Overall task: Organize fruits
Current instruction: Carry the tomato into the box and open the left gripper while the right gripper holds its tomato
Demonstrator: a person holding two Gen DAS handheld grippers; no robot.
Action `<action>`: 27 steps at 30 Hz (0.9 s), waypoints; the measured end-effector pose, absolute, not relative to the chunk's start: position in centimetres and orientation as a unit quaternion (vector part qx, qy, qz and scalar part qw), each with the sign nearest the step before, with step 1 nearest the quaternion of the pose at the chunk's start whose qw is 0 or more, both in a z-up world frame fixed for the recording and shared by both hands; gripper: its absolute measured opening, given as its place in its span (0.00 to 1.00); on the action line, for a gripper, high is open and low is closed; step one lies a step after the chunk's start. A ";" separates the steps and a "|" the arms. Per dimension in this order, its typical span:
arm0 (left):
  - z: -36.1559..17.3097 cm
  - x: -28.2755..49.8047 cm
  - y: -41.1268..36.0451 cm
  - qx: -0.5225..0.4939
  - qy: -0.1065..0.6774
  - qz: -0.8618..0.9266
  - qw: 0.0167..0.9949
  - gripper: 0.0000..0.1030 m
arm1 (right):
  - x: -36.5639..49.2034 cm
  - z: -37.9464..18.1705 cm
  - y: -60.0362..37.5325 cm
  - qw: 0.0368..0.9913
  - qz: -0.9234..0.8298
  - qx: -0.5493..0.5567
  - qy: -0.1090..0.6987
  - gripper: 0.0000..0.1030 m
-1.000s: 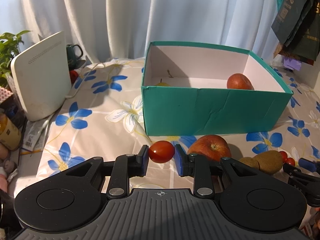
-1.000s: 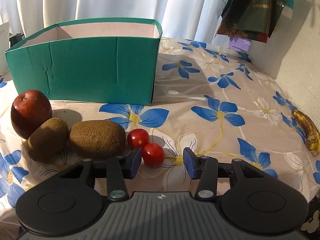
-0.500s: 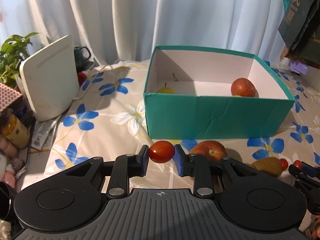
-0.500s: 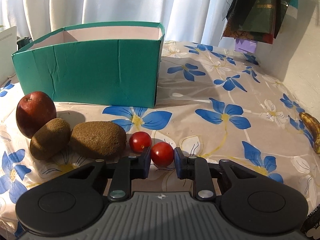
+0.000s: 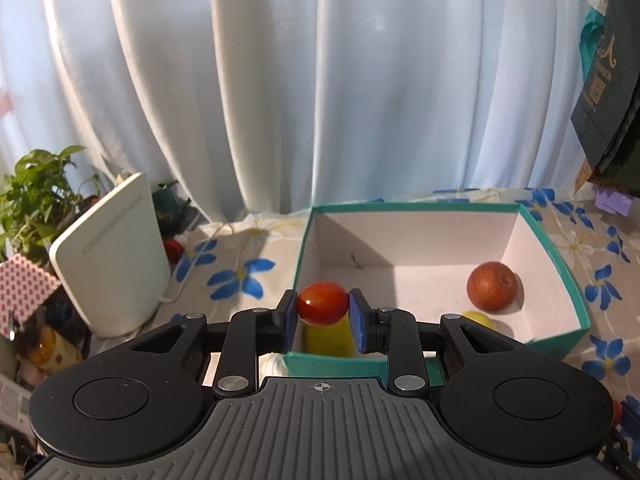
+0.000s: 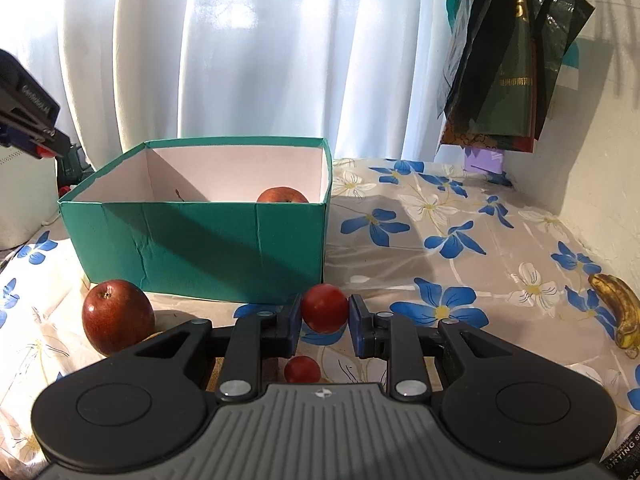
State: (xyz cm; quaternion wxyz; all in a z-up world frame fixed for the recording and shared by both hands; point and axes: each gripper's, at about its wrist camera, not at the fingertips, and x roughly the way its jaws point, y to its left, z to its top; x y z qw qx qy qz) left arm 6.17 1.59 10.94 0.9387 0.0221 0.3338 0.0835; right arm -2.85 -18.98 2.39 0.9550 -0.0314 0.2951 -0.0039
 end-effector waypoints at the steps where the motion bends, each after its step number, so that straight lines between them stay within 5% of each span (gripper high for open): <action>1: 11.3 6.7 1.4 0.024 0.330 0.082 0.940 0.30 | -2.9 2.6 -19.0 0.956 -0.003 -0.030 0.292 0.23; 27: 2.0 15.9 -1.4 0.054 0.416 0.033 0.907 0.30 | -1.6 4.1 -20.2 0.965 -0.027 -0.018 0.259 0.23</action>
